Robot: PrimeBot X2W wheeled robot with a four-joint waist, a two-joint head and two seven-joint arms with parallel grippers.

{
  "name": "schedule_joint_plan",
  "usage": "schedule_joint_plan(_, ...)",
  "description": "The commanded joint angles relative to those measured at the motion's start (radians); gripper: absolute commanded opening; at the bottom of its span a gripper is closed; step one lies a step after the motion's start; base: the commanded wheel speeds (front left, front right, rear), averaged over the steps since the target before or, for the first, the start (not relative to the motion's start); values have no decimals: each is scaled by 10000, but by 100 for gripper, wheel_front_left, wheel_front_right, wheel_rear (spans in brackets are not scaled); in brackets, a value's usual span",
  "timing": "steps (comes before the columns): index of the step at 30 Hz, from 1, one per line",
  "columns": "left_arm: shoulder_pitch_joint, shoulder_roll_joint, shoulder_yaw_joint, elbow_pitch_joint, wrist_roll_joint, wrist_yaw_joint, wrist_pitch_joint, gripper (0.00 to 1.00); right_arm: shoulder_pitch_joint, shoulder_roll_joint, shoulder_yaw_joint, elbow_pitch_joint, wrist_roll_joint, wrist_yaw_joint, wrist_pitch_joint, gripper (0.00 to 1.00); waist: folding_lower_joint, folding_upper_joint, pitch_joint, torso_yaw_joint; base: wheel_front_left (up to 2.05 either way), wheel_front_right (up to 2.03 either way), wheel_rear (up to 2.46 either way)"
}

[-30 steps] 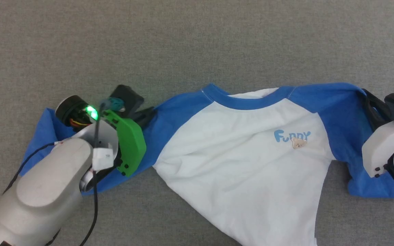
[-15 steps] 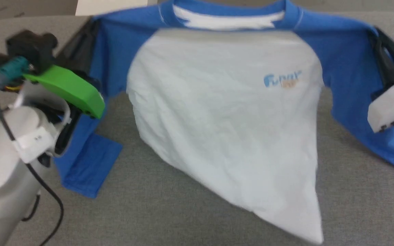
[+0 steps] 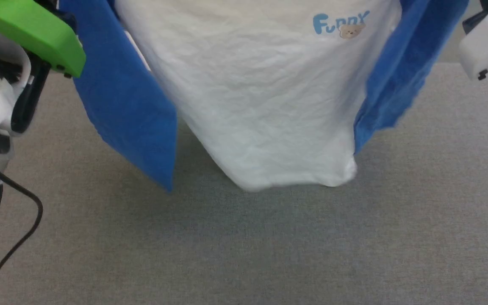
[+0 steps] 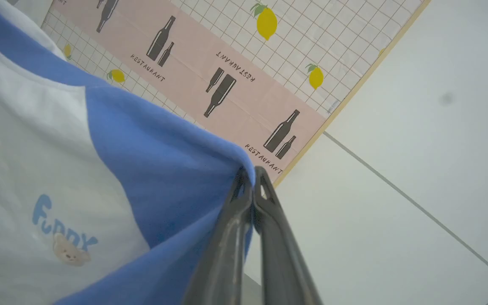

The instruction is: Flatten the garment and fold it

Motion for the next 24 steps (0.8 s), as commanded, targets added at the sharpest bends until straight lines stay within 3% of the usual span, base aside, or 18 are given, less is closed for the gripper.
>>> schedule_joint_plan(1,-253,61,86,-101,31,83,119,0,-320,-60,76,44,95,-19,96,0,-1,0,-393,-96,0,0,0)
schedule_joint_plan(12,-1061,321,261,-873,-257,221,1308,0,-1345,-154,551,-123,646,-19,1019,0,-1,0,-468,-249,0,0,0)
schedule_joint_plan(18,-1706,242,449,-657,-472,378,1845,0,-2252,203,822,231,705,-19,1569,0,-1,0,701,-420,0,0,0)
schedule_joint_plan(24,-3241,-104,568,284,-97,343,1772,0,-4206,568,1349,1510,363,-19,1588,0,-1,0,2397,-478,0,0,0)
